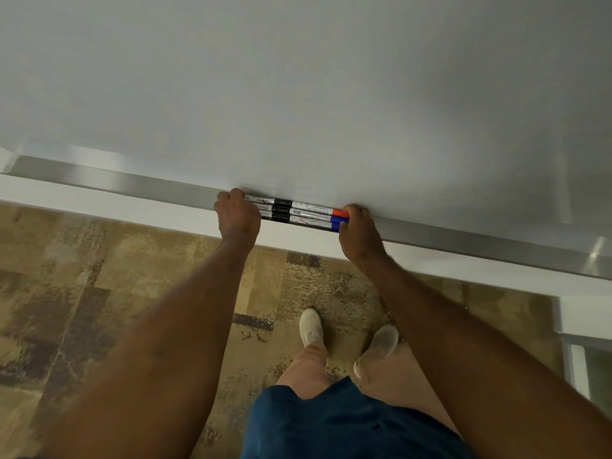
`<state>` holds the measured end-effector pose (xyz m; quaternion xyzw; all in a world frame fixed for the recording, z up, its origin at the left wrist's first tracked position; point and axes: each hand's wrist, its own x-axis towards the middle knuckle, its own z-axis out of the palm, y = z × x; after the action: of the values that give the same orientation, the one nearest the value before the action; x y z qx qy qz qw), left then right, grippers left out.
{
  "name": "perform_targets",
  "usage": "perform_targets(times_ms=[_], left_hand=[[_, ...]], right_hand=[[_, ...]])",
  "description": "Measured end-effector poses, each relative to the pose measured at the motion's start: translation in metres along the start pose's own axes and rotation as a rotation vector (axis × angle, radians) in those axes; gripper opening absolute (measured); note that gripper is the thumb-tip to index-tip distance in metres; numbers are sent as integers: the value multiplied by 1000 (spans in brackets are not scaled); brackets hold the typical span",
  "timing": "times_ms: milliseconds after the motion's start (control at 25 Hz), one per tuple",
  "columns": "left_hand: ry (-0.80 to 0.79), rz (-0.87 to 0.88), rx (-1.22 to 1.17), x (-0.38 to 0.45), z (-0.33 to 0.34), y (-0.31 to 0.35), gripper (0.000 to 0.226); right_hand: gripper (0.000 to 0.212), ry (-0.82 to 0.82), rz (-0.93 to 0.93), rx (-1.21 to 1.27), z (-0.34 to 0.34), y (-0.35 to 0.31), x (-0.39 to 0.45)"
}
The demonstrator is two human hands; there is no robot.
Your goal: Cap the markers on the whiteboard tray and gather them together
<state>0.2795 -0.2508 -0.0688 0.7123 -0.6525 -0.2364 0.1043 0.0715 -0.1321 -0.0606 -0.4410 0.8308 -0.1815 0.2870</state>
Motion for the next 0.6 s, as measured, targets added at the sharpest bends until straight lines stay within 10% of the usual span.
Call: perform_targets(times_ms=[600], left_hand=[[50,423,420,-123,6,-3,73]], right_hand=[[69,64,-178,-530,-33,54,-110]])
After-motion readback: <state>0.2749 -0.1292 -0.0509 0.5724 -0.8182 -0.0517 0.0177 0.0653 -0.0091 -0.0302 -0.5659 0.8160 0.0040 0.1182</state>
